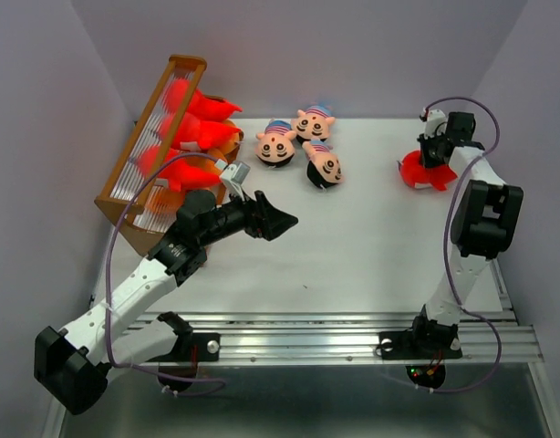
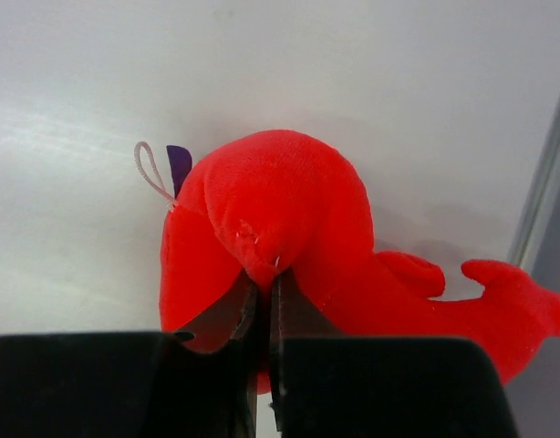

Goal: Place and organize the stuffed toys onto the shelf
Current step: Grab a stuffed toy with the right arm, then pass the stuffed toy from the right arm to the left

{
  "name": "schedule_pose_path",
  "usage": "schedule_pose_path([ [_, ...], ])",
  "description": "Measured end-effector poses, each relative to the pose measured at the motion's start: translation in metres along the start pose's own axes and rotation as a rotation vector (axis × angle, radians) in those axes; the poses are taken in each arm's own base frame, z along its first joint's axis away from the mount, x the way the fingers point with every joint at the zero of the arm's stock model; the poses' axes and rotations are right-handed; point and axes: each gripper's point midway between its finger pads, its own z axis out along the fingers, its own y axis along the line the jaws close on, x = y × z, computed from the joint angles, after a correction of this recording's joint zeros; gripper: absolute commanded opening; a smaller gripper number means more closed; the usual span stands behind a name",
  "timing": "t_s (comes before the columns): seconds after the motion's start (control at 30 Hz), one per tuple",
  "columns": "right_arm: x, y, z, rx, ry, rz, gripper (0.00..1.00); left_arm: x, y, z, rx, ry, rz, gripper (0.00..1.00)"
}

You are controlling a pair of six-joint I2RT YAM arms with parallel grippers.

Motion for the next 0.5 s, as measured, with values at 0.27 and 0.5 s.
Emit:
schedule_pose_path([
  [0.27, 0.002, 0.087, -0.101, -0.287, -0.11, 0.043, 0.01, 0.011, -0.022, 0.015, 0.053, 0.005, -0.025, 0.97],
  [0.5, -0.011, 0.16, -0.203, -0.515, -0.293, -0.023, 0.01, 0.038, -0.036, 0.035, 0.078, 0.063, -0.062, 0.98],
])
